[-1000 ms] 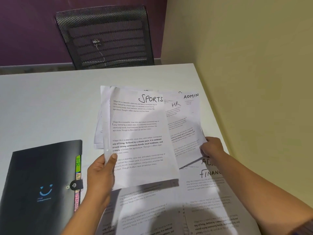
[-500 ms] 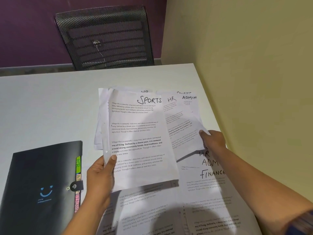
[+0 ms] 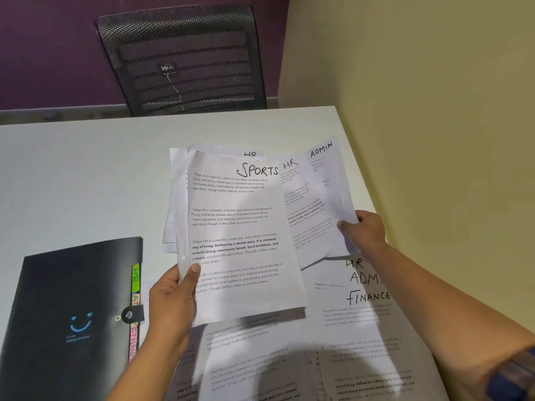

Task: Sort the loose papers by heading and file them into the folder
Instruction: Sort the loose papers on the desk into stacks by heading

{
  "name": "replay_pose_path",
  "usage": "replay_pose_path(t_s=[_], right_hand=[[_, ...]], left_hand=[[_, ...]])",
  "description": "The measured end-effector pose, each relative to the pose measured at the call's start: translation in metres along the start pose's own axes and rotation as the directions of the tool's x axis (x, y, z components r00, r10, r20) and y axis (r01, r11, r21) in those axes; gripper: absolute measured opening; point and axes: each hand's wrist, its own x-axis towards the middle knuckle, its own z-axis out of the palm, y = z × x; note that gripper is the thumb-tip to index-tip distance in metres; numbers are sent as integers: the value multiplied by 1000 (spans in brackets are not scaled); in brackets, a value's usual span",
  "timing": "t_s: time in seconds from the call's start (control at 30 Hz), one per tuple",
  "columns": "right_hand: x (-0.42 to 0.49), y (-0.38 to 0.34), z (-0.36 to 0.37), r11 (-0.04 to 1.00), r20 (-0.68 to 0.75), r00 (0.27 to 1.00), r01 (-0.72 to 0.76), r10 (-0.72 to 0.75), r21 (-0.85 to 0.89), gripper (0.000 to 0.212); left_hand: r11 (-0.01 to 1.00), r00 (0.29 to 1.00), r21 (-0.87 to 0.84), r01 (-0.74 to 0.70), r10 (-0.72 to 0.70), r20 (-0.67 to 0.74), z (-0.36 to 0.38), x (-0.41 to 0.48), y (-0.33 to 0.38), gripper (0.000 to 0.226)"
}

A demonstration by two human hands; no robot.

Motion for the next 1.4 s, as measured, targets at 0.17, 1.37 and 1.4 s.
replay_pose_path(t_s=[0.17,1.37,1.4], right_hand=[[-2,-6,-1,997,-21,999,-25,27,71,22],[31,-5,18,934,-33,981,-191,190,-303,14],[31,-6,16,935,-23,977,-208,211,-287,13]], left_hand=[[1000,1000,27,2,-2,-6,1,2,-3,22],[1000,1000,10,23,-23,-17,1,7,-9,20],[1000,1000,8,25,-25,-17,1,6,-9,18]])
